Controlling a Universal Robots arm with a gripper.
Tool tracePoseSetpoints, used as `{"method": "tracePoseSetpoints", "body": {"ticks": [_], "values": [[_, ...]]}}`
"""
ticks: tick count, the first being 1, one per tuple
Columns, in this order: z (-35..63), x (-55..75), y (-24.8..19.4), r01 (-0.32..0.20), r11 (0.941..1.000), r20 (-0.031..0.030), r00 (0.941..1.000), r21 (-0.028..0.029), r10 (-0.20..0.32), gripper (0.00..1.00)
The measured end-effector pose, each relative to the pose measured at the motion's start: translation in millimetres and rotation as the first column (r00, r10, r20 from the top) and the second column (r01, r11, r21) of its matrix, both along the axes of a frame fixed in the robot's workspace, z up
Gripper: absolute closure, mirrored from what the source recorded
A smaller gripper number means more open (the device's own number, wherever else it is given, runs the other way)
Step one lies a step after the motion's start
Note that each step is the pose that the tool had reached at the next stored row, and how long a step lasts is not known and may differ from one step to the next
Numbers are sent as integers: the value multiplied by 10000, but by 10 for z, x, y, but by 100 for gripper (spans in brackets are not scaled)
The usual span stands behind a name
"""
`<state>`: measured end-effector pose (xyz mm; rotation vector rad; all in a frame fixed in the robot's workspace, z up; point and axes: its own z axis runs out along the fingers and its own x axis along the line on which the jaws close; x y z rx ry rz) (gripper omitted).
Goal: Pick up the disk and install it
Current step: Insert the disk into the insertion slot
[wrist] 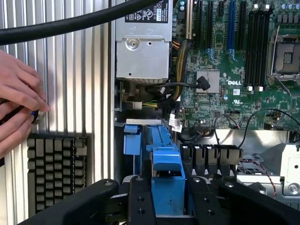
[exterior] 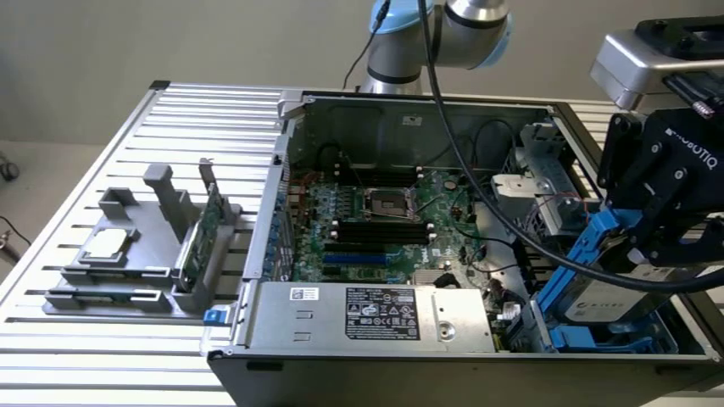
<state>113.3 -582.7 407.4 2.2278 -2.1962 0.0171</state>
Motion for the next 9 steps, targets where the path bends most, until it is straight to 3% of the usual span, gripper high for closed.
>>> {"method": "tracePoseSetpoints", "body": {"ticks": [3,9], "values": [[-9,9,-1,-72,10000,-43,10000,0,72,68],[-18,46,-4,-165,9999,-187,9997,2,165,68]]}}
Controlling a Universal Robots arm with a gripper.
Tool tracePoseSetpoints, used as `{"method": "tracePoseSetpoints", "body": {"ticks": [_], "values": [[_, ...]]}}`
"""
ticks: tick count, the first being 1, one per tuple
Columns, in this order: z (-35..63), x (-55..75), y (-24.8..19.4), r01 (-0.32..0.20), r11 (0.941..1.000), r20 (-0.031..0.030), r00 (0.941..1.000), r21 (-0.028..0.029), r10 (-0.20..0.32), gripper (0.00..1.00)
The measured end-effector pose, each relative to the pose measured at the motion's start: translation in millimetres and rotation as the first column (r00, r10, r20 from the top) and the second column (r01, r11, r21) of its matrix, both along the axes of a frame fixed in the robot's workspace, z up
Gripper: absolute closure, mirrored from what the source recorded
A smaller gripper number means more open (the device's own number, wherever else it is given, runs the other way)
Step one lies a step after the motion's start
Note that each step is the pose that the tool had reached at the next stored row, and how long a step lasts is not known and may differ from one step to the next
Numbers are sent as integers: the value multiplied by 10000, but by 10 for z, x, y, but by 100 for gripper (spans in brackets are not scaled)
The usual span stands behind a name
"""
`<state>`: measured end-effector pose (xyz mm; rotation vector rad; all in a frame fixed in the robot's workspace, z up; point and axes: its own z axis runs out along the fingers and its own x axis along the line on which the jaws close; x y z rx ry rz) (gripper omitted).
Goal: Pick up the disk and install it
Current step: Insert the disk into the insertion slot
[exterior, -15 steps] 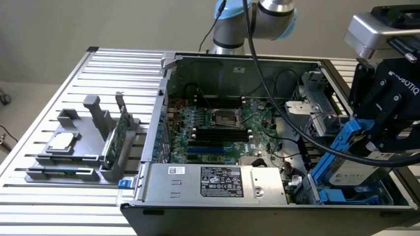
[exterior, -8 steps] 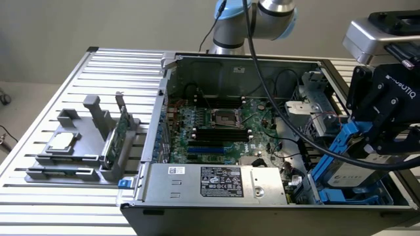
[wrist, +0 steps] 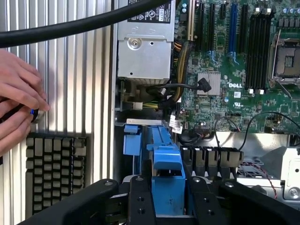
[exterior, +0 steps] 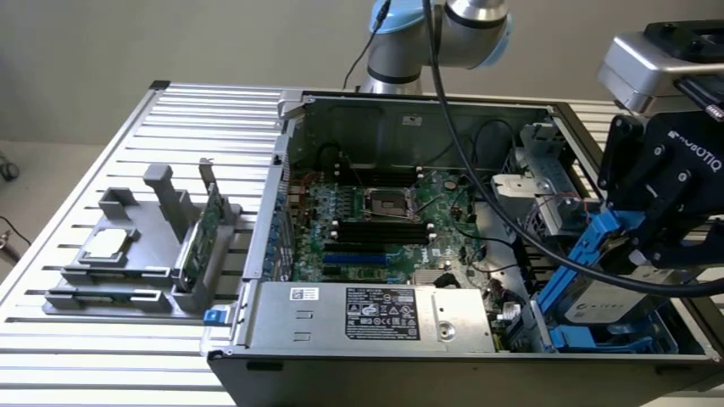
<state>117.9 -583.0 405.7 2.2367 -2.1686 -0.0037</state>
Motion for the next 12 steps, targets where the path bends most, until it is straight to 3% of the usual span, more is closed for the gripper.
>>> {"method": "tracePoseSetpoints", "body": {"ticks": [8,12], "values": [[-37,6,-28,-35,10000,-138,9999,1,35,68],[-53,7,-30,-34,10000,-156,9999,10,34,68]]}}
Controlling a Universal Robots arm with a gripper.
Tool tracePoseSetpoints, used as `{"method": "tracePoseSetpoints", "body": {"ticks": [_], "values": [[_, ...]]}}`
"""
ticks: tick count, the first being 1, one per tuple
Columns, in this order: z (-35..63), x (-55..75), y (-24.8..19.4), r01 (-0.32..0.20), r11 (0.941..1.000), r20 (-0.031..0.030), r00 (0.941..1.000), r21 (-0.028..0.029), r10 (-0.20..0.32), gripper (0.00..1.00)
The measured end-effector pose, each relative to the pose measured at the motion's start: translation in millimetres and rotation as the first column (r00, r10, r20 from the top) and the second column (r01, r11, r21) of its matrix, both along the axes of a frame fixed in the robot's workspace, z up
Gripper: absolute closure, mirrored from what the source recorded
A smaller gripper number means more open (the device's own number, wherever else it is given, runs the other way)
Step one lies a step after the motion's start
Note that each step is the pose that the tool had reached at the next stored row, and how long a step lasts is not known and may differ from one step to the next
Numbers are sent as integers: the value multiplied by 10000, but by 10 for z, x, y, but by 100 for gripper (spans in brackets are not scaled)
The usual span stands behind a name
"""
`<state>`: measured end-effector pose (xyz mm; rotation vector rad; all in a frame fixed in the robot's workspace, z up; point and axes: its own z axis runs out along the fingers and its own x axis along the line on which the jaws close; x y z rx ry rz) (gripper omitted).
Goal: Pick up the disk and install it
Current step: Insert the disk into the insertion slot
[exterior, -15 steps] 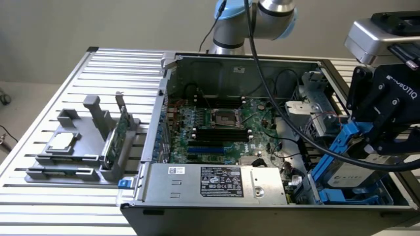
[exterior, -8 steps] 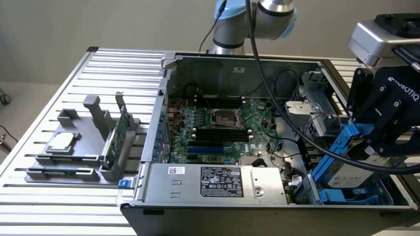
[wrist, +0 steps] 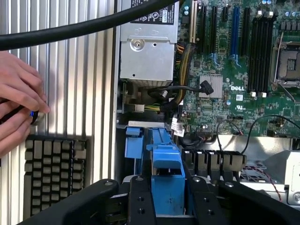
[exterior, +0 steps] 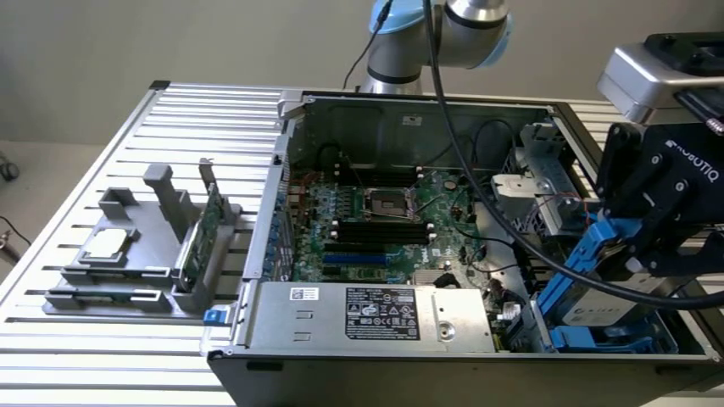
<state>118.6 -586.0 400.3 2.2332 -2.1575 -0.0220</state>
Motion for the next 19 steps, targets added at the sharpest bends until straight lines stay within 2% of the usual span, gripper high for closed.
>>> {"method": "tracePoseSetpoints", "body": {"ticks": [19], "values": [[-24,1,3,-1,9999,-7,10000,115,1,68]]}}
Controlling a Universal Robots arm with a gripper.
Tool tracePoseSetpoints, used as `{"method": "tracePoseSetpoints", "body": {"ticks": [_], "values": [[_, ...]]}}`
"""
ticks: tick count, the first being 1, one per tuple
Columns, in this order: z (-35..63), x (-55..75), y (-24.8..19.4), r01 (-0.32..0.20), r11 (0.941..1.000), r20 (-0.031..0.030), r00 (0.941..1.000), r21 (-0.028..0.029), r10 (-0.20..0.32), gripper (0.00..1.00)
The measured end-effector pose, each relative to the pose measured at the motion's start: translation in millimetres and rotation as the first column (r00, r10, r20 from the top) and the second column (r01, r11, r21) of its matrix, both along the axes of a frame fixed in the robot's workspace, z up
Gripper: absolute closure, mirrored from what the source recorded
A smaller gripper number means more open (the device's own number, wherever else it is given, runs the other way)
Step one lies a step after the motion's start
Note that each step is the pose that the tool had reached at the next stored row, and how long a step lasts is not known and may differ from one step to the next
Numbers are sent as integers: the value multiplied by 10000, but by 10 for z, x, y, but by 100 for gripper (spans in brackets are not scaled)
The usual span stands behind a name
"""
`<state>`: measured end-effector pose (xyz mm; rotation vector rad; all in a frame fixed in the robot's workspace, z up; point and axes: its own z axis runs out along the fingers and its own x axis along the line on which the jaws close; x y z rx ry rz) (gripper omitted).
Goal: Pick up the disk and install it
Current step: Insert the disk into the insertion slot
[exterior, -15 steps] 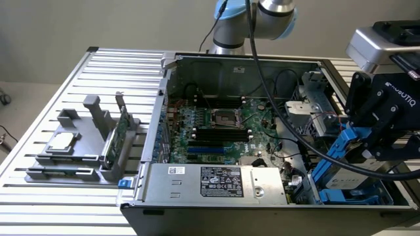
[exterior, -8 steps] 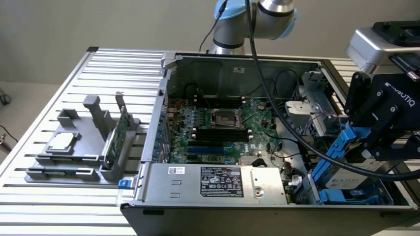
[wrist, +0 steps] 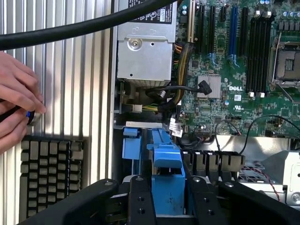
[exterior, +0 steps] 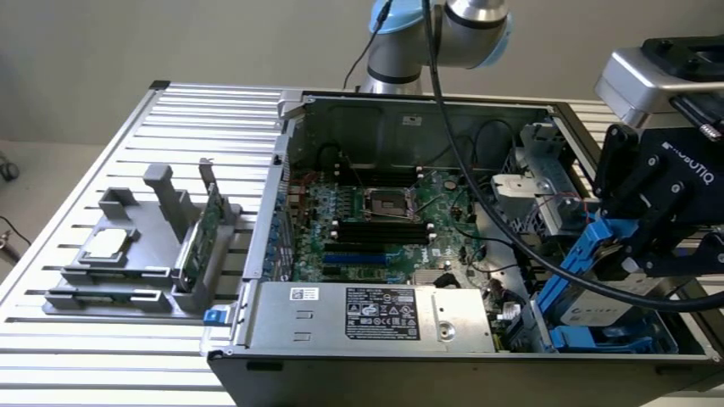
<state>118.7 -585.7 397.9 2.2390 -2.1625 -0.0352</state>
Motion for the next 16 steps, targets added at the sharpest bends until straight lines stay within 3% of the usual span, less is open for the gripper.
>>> {"method": "tracePoseSetpoints", "body": {"ticks": [6,16], "values": [[-20,0,1,0,10000,-2,10000,39,0,68],[-118,11,1,0,10000,-2,10000,42,0,68]]}}
